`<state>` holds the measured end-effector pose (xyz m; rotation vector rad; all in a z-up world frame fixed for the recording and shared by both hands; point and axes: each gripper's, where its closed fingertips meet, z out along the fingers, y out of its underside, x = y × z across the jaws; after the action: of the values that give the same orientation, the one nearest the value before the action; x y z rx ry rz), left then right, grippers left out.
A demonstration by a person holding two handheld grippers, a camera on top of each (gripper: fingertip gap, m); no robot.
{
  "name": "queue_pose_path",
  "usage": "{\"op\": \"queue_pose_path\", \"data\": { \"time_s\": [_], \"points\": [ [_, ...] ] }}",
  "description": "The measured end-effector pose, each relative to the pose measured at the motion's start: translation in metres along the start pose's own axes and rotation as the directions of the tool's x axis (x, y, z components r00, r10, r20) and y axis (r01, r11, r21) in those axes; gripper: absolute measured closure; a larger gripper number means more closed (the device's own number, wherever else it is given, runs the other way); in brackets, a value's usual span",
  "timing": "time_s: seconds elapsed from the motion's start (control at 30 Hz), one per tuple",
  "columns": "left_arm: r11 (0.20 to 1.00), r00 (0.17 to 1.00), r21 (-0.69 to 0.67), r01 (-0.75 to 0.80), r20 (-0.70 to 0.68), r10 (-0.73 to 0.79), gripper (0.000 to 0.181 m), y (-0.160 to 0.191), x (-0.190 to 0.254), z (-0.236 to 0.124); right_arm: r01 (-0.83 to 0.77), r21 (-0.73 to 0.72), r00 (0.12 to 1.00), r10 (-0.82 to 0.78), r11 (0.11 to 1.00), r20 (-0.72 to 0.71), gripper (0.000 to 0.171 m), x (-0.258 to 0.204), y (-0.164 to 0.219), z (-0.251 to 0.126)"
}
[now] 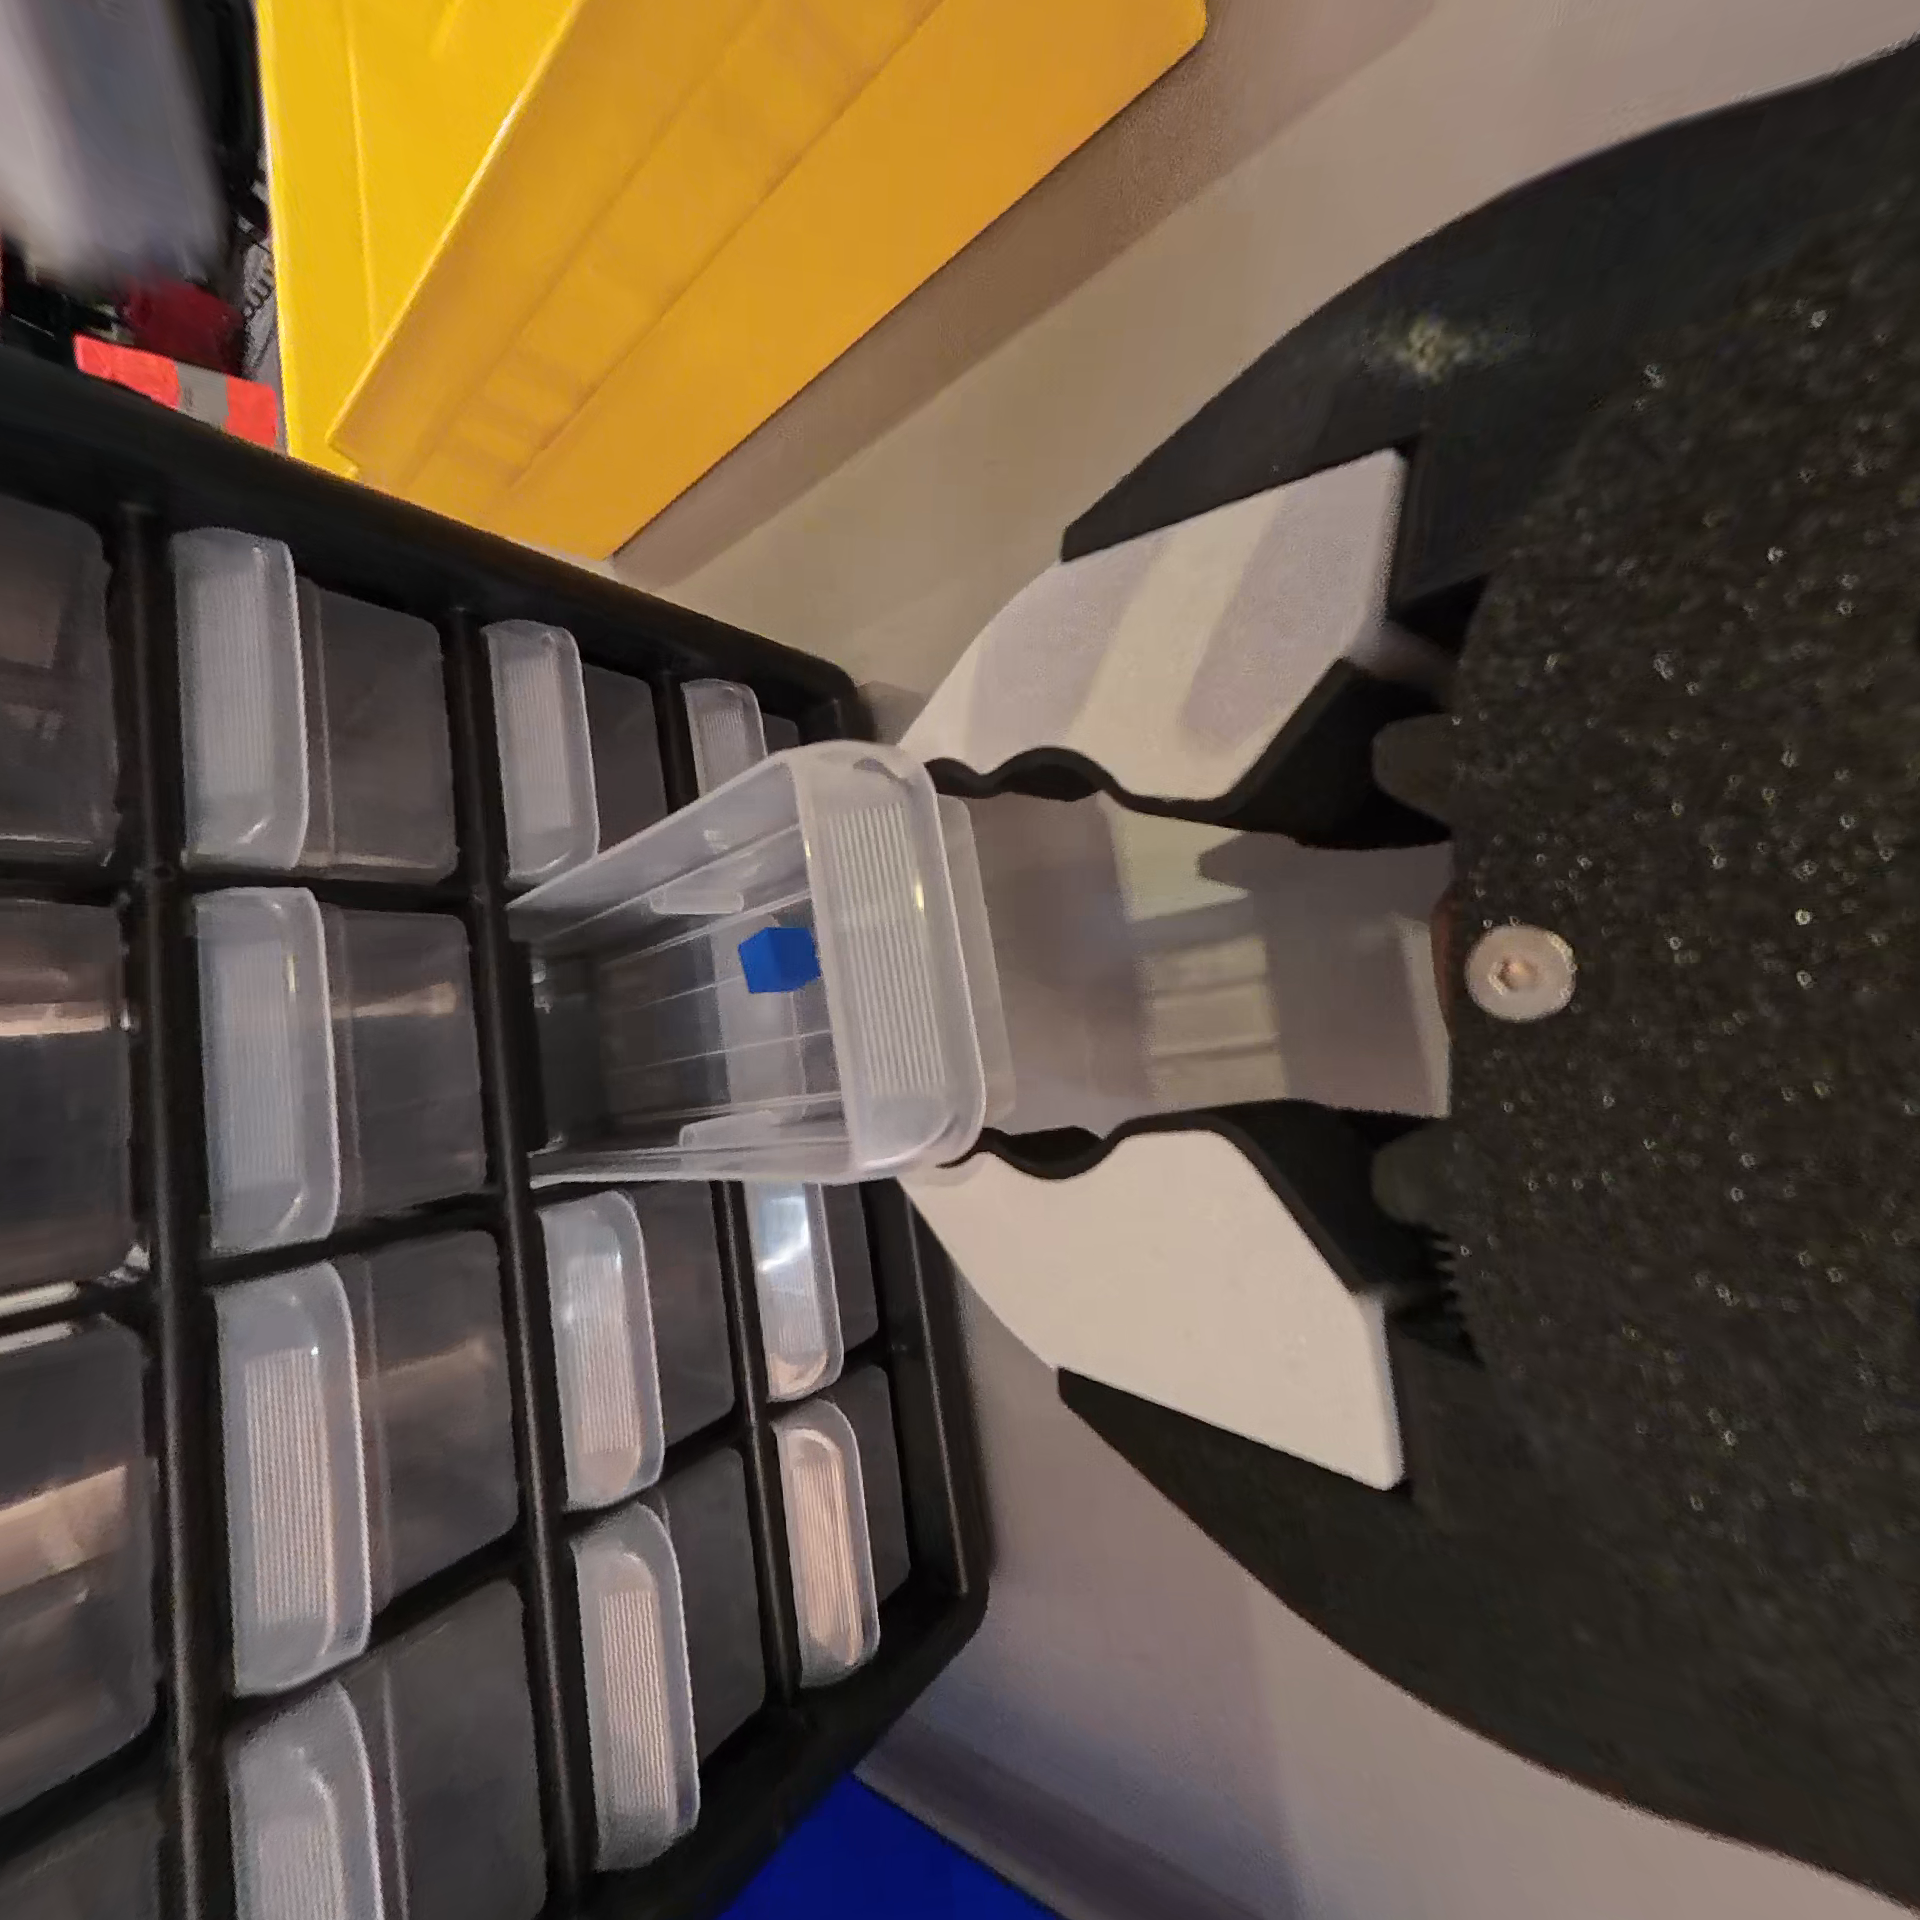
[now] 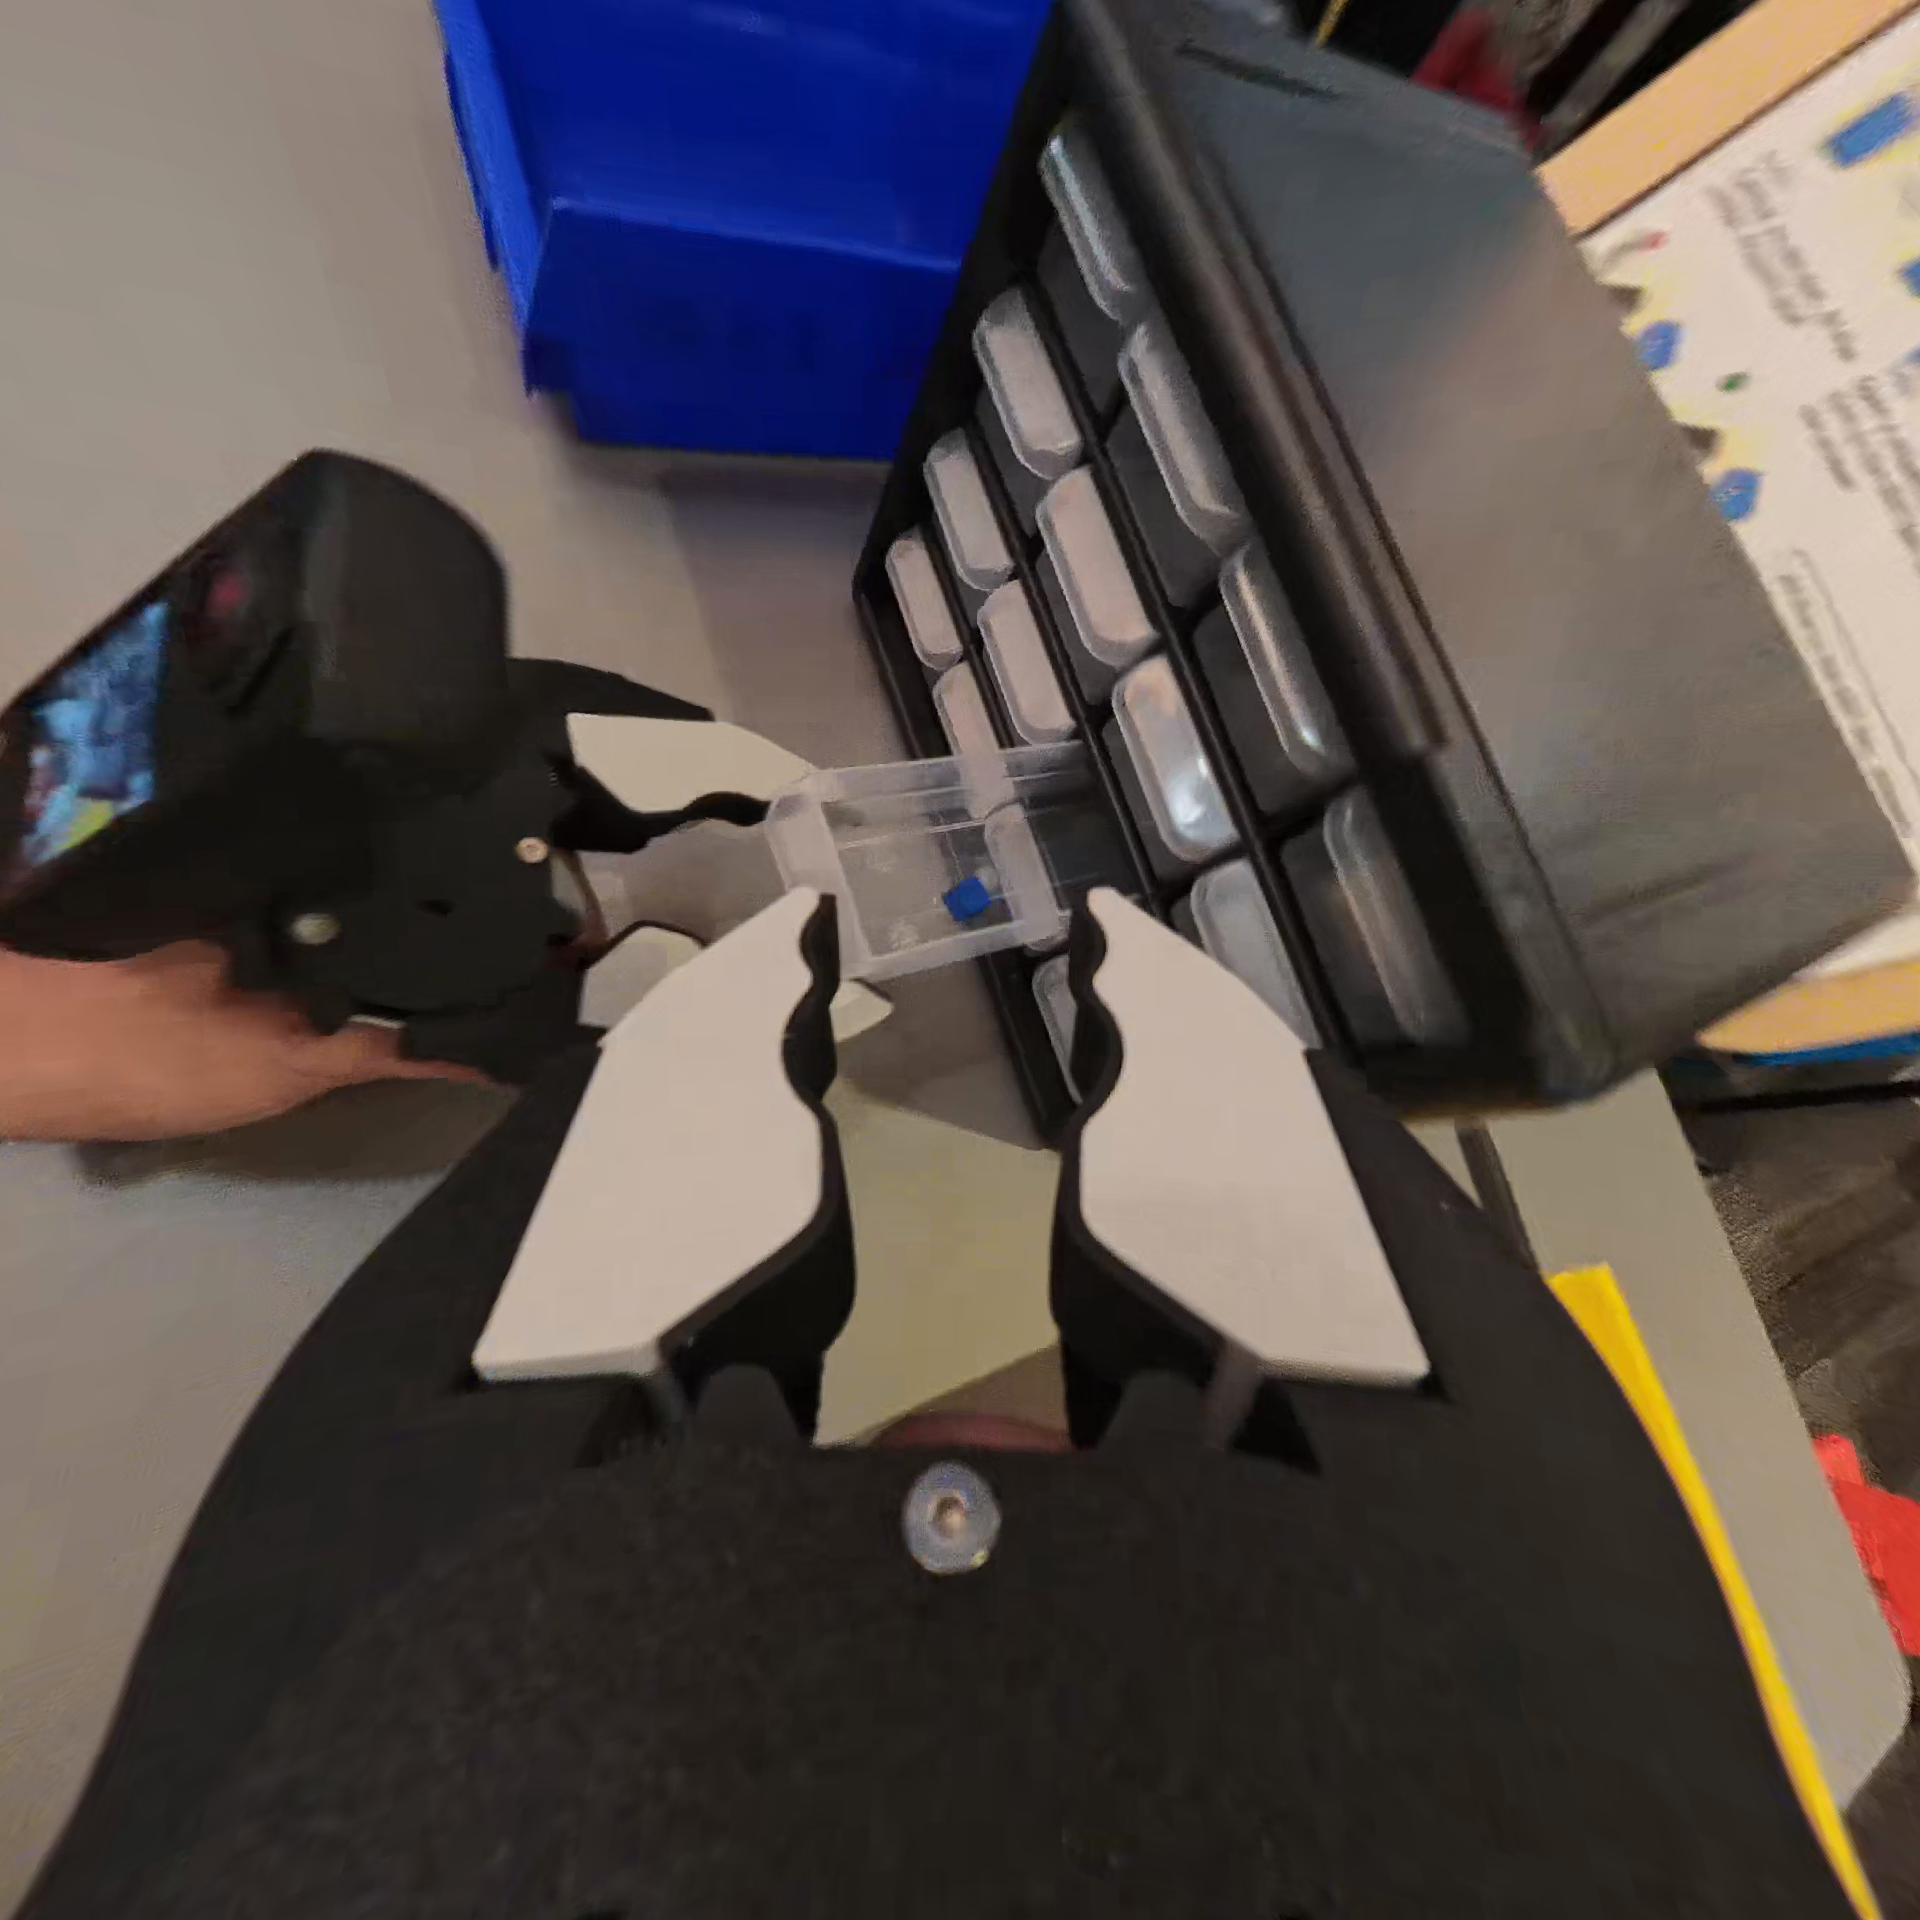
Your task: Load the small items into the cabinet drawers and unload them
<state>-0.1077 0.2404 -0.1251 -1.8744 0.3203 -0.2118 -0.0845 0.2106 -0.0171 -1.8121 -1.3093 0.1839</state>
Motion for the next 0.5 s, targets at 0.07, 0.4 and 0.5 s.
{"op": "queue_pose_path", "data": {
  "time_s": [0.07,0.4,0.5],
  "points": [
    [1.000,1.000,-0.004,0.011,-0.010,-0.011,0.120,0.002,0.000,-0.003,0.025,-0.095,0.997,-0.017,0.995,0.078,0.133,0.007,-0.002,0.019],
    [1.000,1.000,-0.010,-0.017,-0.009,0.017,0.120,0.006,0.003,-0.012,0.215,-0.413,0.936,-0.066,0.885,0.346,0.141,-0.008,0.030,0.080],
    [1.000,1.000,-0.008,-0.018,-0.009,0.018,0.120,0.007,0.003,-0.014,0.268,-0.497,0.919,-0.064,0.825,0.388,0.141,-0.010,0.043,0.085]
  ]
}}
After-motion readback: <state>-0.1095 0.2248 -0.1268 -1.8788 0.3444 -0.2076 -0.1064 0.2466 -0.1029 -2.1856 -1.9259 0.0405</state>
